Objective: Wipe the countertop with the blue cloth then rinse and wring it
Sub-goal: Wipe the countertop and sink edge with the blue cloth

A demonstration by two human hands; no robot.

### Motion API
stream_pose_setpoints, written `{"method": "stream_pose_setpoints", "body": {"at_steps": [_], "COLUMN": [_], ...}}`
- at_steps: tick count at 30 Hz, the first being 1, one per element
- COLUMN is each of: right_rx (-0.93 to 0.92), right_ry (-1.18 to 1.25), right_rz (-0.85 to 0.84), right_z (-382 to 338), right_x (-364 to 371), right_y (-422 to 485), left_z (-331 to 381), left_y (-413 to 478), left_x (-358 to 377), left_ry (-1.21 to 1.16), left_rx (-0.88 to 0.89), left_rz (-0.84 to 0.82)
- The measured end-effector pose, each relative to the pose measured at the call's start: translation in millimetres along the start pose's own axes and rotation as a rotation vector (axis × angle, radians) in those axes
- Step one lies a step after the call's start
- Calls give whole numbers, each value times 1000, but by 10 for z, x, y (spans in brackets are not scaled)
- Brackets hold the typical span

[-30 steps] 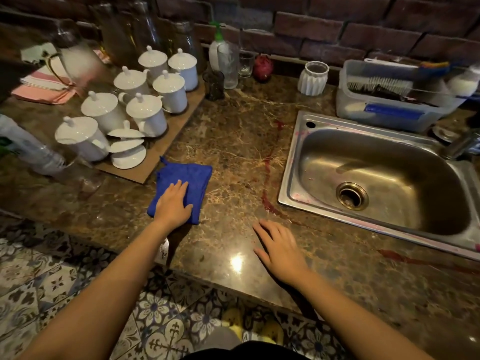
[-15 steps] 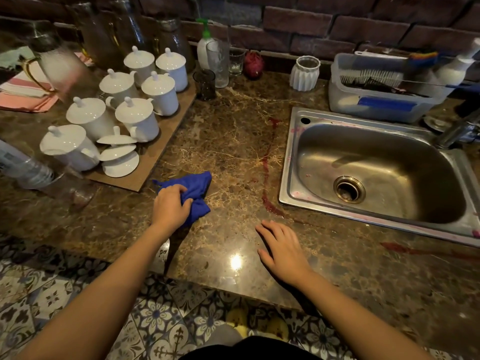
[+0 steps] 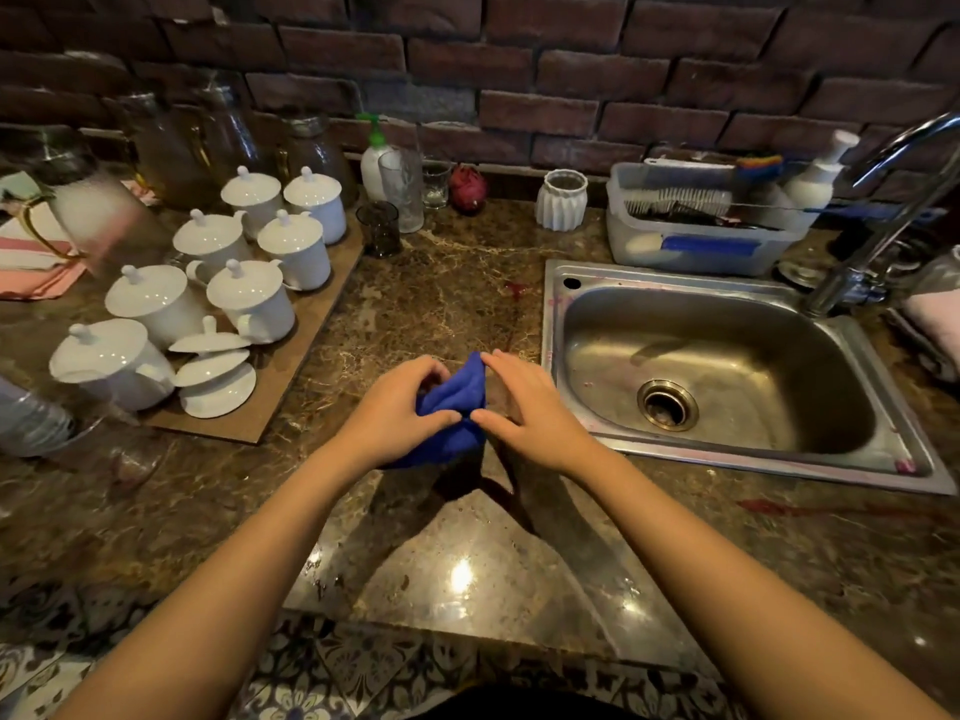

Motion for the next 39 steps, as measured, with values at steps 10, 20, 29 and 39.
{"method": "stream_pose_setpoints", "body": {"at_steps": [10, 20, 29, 39], "right_rx": [85, 312, 297, 455], "right_ry": [482, 662, 575, 217], "right_rz": [98, 356, 229, 218], "right_z": [87, 590, 1149, 1811], "right_x": [-367, -421, -550, -713], "right_y": [195, 516, 879, 1742], "left_z": [240, 94, 127, 197], "left_y": [284, 738, 1488, 2553], "left_x": [-117, 197, 364, 308], "left_ry": [-287, -723, -689, -776], "left_rx": [-27, -354, -462, -649], "left_rz": [-39, -263, -75, 57]}}
Point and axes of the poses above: each hand's wrist, its own y-axis towards the middle knuckle, its own x-axis out of the palm, z = x × y, the point moved 1 cm from there along y, towards the middle knuckle, and after that the axes turned 12 degrees about -x, right-handed, at the moved point
